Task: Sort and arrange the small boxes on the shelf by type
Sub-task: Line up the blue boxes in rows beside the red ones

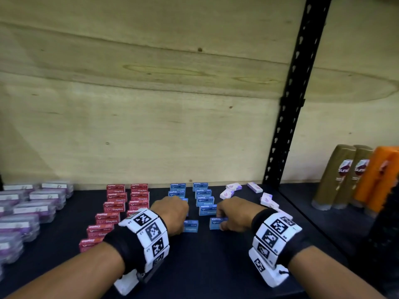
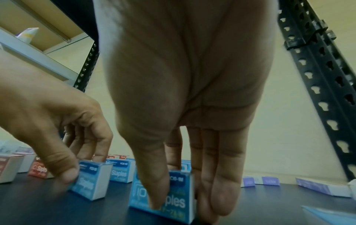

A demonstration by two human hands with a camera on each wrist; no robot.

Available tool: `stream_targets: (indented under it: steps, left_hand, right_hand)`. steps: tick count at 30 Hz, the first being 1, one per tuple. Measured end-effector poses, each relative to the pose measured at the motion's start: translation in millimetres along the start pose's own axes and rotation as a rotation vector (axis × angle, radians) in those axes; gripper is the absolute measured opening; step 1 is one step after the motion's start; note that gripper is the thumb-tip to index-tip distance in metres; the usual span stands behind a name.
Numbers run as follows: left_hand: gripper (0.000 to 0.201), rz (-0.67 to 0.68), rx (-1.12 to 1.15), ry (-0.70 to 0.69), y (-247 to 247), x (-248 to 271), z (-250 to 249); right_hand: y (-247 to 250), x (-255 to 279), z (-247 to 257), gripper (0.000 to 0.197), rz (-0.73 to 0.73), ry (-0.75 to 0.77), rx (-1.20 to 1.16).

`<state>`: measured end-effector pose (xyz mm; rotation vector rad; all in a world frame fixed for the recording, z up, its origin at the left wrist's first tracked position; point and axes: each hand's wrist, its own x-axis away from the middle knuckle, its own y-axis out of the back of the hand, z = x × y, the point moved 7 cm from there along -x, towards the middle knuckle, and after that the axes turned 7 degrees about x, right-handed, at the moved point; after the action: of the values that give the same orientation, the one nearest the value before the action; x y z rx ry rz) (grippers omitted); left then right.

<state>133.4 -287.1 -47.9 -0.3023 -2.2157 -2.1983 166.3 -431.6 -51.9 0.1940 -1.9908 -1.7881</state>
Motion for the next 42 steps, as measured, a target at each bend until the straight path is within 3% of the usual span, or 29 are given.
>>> stream_targets:
  steps: [5,17,23,28,35,38,42]
  left_hand:
    - [0.029,-0.026,-0.051,0.070,3.6,-4.3,9.4]
    - [0.032,-0.005,-0.034,0.050,-1.1,-8.7,16.3]
    - [0.034,-0.020,-0.034,0.042,2.7,-3.8,13.6]
    - [0.032,-0.124,-0.023,-0.046,23.8,9.7,2.6]
    - [0.032,0.118,0.103,-0.300,-5.1,19.4,-33.8]
    - [0.034,0.106,0.107,-0.361,-10.7,18.6,-48.1]
    - [0.030,0.061,0.122,-0.430,-7.7,15.6,-72.1]
  right_hand:
    - [2.8,-5.8,5.4,0.029,-0.017,0.003,-0.029]
    - [2.8,-12.3,0.7,0.014,0.005,0.016,-0.006]
    - [2.6,-14.1,-4.7,0.023,-0.011,0.018,-0.039]
    - [18.3,3.3,-32.9,0.025,0.016,-0.040,-0.021]
    - [8.2,40.1,-79.7,0.029,0.175,-0.155,-0.027]
    - [-3.0,53.9,-97.3,0.023,0.191,-0.226,-0.026]
    - [-2.6,67.1,-117.0,0.018,0.109,-0.277,0.022]
